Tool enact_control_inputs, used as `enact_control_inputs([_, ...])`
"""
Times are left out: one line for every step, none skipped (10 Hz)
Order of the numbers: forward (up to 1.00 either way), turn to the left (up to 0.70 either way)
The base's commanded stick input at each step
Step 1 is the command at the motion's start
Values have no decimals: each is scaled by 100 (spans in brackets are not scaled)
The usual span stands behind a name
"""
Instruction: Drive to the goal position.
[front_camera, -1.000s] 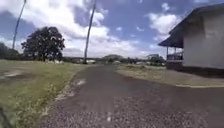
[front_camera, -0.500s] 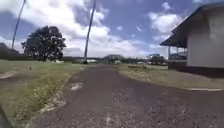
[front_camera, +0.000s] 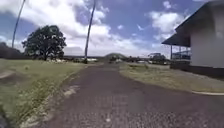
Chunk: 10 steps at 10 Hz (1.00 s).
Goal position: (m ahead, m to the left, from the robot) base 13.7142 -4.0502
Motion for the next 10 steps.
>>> enact_control_inputs([70,0])
enact_control_inputs([70,0])
enact_control_inputs([70,0])
enact_control_inputs([70,0])
enact_control_inputs([70,0])
enact_control_inputs([70,0])
enact_control_inputs([70,0])
enact_control_inputs([70,0])
enact_control_inputs([70,0])
enact_control_inputs([70,0])
